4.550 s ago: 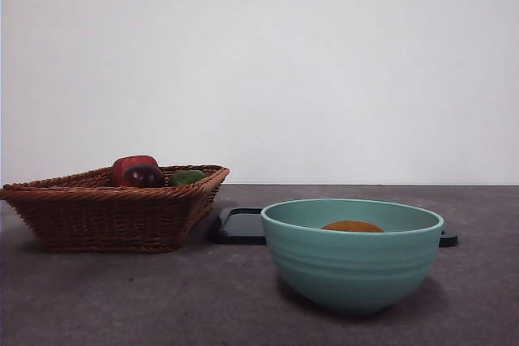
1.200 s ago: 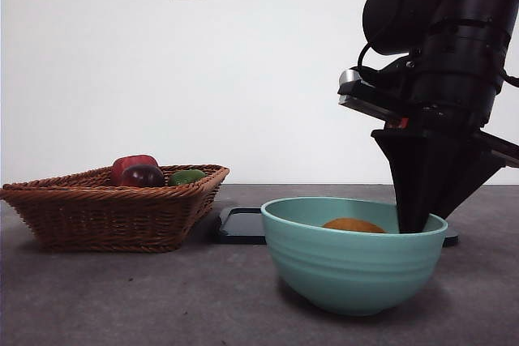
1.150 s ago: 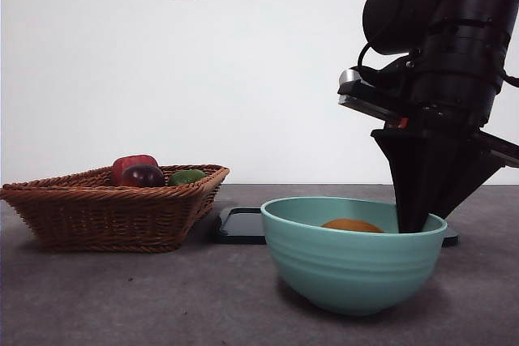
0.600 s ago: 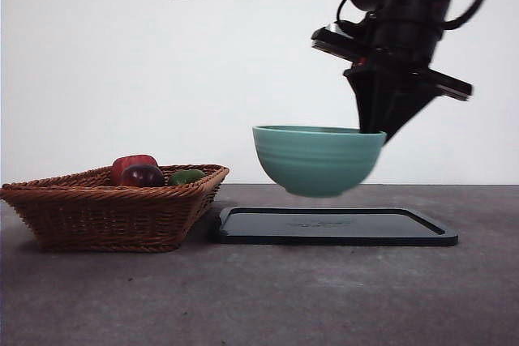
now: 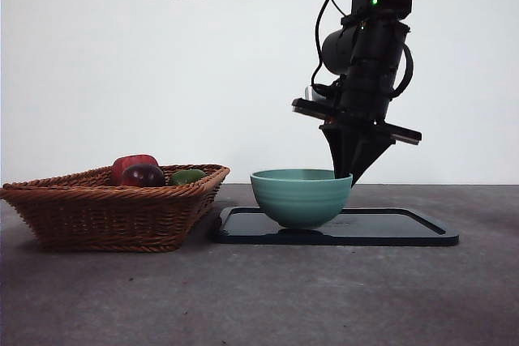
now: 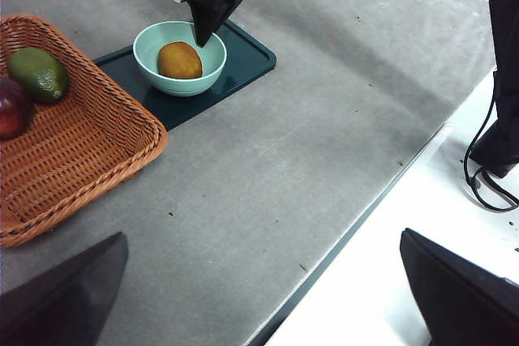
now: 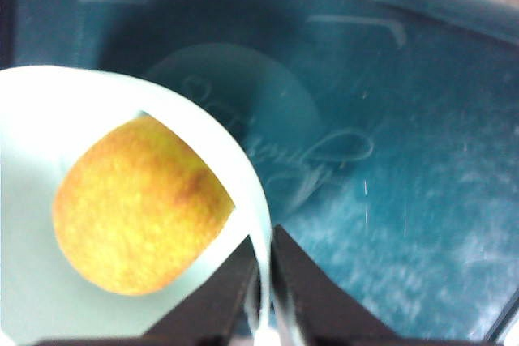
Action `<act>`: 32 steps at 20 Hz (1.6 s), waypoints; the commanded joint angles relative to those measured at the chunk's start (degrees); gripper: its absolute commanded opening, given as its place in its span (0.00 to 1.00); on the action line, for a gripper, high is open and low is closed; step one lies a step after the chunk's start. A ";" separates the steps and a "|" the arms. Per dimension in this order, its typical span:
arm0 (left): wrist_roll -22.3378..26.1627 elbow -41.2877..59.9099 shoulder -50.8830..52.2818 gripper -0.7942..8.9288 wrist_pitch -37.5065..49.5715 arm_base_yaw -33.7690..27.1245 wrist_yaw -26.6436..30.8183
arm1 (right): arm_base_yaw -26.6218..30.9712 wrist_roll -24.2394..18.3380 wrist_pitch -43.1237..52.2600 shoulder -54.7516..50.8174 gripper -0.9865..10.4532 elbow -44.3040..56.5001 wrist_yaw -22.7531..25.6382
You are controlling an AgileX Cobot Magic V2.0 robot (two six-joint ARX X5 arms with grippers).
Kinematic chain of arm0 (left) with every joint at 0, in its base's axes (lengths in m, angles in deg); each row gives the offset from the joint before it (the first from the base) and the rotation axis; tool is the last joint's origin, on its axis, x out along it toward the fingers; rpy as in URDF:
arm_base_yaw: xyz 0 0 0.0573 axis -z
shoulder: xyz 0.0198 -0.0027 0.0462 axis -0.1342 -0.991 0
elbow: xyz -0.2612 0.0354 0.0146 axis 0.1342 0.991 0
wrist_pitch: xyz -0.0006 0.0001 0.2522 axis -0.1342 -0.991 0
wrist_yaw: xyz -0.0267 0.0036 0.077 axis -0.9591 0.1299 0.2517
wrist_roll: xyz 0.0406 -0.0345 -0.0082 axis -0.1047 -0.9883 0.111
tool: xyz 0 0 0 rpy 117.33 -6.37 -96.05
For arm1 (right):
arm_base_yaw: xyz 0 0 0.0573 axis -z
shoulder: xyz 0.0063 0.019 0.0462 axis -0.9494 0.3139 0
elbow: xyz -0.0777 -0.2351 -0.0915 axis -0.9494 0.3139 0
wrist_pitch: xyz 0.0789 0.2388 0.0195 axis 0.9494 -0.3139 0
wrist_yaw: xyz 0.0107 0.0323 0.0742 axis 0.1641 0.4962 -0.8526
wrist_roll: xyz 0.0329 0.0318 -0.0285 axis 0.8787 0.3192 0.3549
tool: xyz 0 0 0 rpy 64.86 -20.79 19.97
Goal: Pick up the wifruite, put it on the bowl, pick up the plate, put it on desk
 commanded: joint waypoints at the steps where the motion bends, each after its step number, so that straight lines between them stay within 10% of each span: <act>1: 0.70 -0.39 0.00 0.73 0.61 0.63 -0.09 | 0.52 -1.36 -0.15 2.32 0.09 -1.79 -0.11; 5: 0.70 -0.39 0.00 0.73 0.61 0.63 -0.09 | 0.77 -2.36 -0.74 2.34 0.10 -1.79 -0.04; 10: 0.70 -0.39 0.00 0.73 0.61 0.63 -0.09 | 0.79 -2.27 -2.25 1.86 0.44 -2.54 -0.13; 18: 0.70 -0.39 0.00 0.73 0.61 0.63 -0.09 | 0.83 -4.31 -12.90 -15.82 0.61 -9.29 11.08; 32: 0.70 -0.39 0.00 0.73 0.63 0.63 -0.09 | -7.21 -5.16 -14.95 -62.16 0.61 19.17 12.13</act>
